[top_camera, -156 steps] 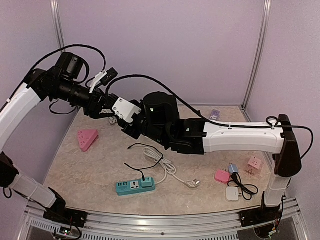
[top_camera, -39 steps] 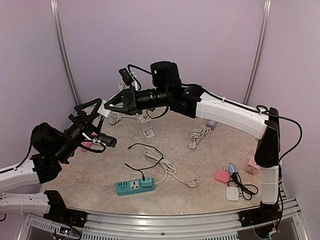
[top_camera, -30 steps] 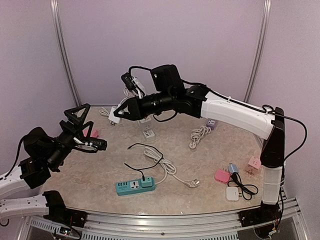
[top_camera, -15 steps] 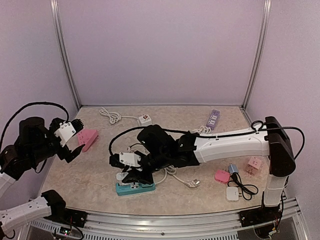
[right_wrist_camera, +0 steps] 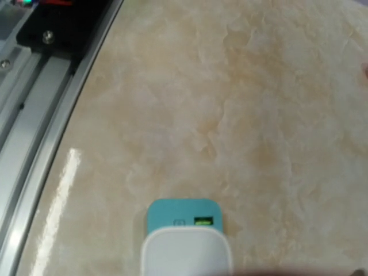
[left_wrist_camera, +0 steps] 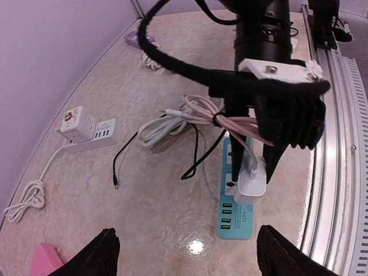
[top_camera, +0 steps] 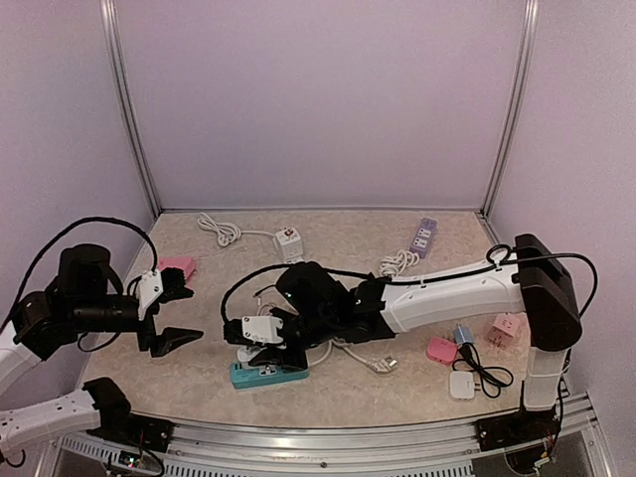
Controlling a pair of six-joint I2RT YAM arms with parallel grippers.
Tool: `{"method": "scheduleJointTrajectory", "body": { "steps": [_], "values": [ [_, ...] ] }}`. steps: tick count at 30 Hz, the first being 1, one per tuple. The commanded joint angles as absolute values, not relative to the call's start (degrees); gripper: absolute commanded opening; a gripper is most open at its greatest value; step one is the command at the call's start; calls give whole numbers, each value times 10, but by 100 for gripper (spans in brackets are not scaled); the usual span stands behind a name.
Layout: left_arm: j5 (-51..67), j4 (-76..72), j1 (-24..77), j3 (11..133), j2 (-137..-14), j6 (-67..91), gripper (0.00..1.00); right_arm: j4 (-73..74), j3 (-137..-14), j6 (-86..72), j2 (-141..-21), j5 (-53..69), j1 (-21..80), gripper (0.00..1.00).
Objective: Insert the plug
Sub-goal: Adjust the plug.
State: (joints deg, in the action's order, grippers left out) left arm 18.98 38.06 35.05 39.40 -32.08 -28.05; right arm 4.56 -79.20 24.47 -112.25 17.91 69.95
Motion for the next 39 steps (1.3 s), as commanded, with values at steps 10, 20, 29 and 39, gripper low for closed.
{"method": "scheduleJointTrajectory", "body": {
  "steps": [10,20,29,39],
  "values": [
    [178,166,478,295,-415,-258,72,2,-759,241,-1045,221,680,0],
    [166,68,511,259,-426,-214,54,-17,-771,240,-1044,231,679,0],
    [172,48,515,237,-427,-198,33,-35,-765,230,-1034,252,678,0],
    [149,51,515,238,-415,-198,0,49,-798,242,-1036,238,678,3]
  ]
}}
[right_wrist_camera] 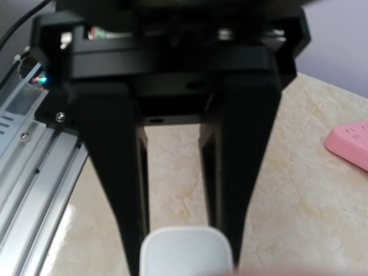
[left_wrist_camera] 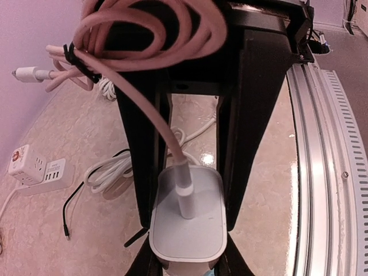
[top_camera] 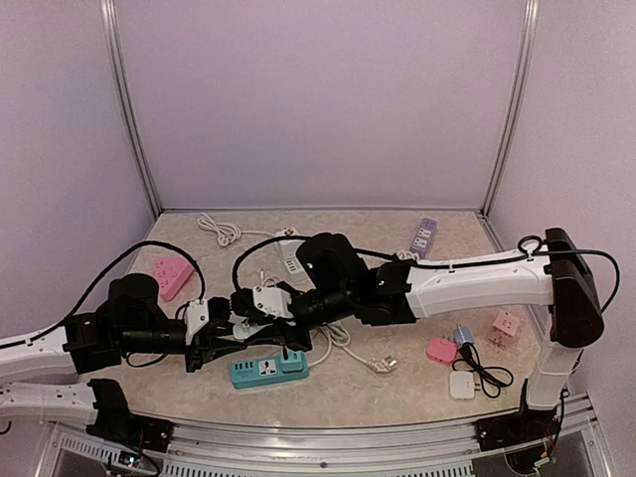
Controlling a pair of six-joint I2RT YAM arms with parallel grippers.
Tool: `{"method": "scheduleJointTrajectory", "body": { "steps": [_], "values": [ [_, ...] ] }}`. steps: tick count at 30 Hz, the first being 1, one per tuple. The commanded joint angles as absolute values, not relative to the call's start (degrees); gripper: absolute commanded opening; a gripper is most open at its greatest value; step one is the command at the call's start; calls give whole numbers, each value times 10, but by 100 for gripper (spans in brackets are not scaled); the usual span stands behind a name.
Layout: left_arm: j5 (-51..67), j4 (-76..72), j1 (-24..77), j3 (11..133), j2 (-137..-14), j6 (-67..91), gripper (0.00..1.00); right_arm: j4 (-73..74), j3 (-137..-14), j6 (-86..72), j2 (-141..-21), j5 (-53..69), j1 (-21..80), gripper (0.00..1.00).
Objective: Insert the plug
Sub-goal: Adjust the plug.
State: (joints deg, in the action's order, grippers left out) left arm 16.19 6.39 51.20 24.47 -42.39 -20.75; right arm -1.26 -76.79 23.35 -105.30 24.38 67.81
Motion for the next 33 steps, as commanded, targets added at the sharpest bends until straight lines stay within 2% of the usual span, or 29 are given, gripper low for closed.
{"method": "scheduleJointTrajectory", "body": {
  "steps": [1,3,5,12,20,26,30,33],
  "values": [
    [150,54,515,238,-414,-197,0,83,-814,247,-1041,234,678,15],
    [153,59,515,239,-414,-198,0,147,-855,250,-1054,220,678,38],
    [151,60,515,240,-414,-196,0,202,-892,245,-1067,210,678,43],
    [146,51,516,245,-413,-174,0,295,-950,247,-1088,206,678,39],
    [156,45,517,247,-415,-160,0,307,-977,266,-1101,218,682,42],
    [151,49,521,250,-418,-170,0,312,-1012,257,-1132,205,683,33],
    [150,48,521,250,-417,-171,0,303,-1014,253,-1138,212,683,21],
    [148,43,521,253,-415,-168,0,307,-1013,254,-1141,212,683,23]
  ]
}}
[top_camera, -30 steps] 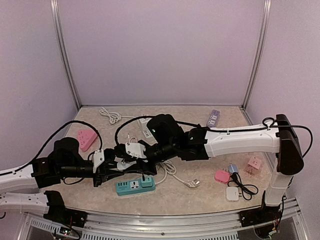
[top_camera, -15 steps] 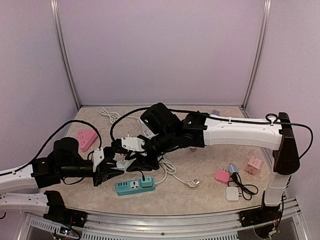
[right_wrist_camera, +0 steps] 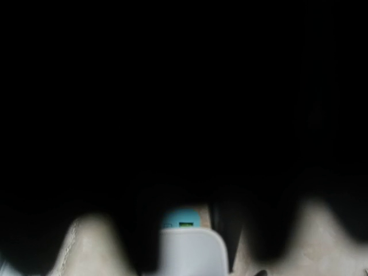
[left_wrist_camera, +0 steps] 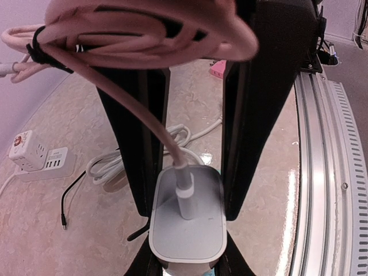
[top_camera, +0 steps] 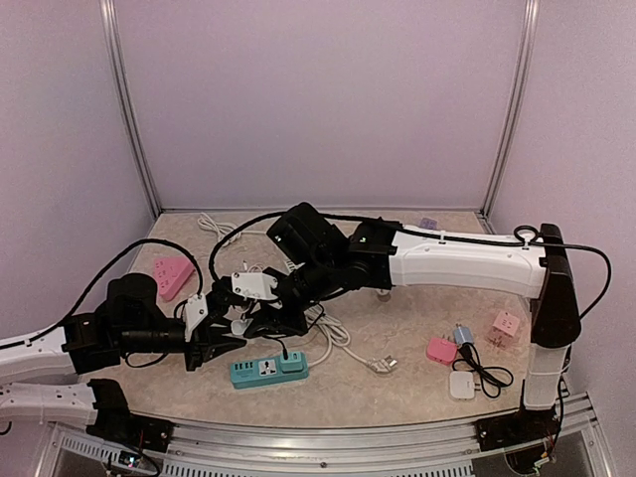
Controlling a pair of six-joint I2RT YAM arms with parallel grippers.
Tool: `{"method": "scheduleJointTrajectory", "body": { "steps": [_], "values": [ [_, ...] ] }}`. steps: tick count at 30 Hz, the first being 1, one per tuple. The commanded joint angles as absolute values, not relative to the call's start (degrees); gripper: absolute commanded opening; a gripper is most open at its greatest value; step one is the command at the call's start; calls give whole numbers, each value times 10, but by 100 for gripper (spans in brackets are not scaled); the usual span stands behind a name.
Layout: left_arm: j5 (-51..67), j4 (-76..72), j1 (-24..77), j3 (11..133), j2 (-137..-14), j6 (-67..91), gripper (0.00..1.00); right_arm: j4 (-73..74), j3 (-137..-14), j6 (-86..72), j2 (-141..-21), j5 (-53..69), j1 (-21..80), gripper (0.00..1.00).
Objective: Insert the plug
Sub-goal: Adjust the plug.
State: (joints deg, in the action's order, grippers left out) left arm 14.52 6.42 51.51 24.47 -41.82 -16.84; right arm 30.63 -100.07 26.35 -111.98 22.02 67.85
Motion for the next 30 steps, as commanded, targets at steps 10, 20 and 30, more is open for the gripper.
{"method": "scheduleJointTrajectory", "body": {
  "steps": [10,20,30],
  "values": [
    [152,25,521,260,-412,-147,0,301,-1013,243,-1151,206,683,34],
    [155,24,514,267,-406,-142,0,307,-994,251,-1146,201,683,35],
    [169,23,506,274,-406,-138,0,294,-965,246,-1132,197,681,7]
  ]
}}
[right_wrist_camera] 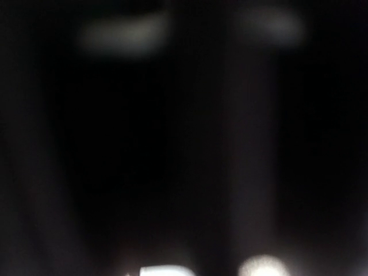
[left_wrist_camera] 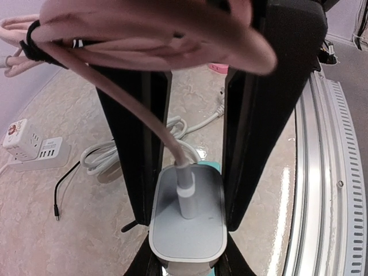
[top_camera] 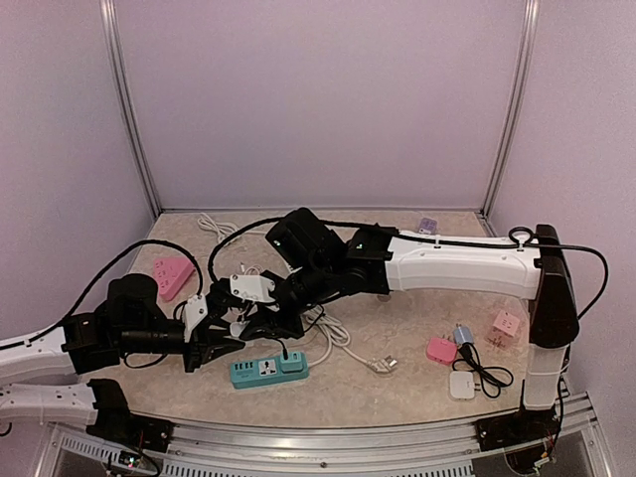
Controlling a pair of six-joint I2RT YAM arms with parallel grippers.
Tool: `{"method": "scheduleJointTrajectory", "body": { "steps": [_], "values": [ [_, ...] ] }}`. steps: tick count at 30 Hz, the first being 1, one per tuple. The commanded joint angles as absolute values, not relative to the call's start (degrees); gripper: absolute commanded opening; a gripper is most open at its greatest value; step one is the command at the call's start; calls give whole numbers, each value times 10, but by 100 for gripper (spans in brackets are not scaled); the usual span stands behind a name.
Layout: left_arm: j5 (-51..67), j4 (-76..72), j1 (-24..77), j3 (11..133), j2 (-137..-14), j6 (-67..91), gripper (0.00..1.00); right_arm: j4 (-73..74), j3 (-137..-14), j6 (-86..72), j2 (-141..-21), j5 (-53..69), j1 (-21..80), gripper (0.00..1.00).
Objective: Insert the plug
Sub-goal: Adjust the plug, then insert the plug into the socket.
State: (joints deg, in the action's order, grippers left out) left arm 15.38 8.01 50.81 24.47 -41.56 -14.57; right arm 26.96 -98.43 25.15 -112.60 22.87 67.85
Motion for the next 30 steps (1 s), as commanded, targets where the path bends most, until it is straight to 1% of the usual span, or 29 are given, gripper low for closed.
{"method": "scheduleJointTrajectory", "body": {
  "steps": [1,2,8,9,11,12,14,16,19,22,24,30],
  "values": [
    [169,24,505,275,-406,-138,0,295,-964,248,-1132,198,681,3],
    [170,24,503,276,-405,-137,0,296,-964,248,-1132,199,682,0],
    [180,29,491,272,-400,-133,0,301,-961,248,-1125,208,678,0],
    [180,32,491,270,-399,-136,6,300,-960,247,-1123,207,677,0],
    [178,38,490,263,-395,-142,43,291,-954,242,-1115,206,674,0],
    [177,40,490,259,-394,-145,55,284,-950,239,-1111,205,674,0],
    [176,44,488,254,-388,-149,72,271,-941,236,-1103,201,672,0],
    [175,55,487,250,-384,-159,80,268,-939,235,-1100,195,671,0],
    [169,84,484,256,-377,-181,87,271,-940,233,-1105,186,671,0],
    [149,104,466,271,-366,-179,91,273,-946,229,-1117,164,673,0],
    [148,107,433,278,-355,-152,92,279,-954,229,-1131,150,678,0],
    [169,93,292,267,-291,-43,93,307,-965,249,-1173,122,700,0]
  ]
}}
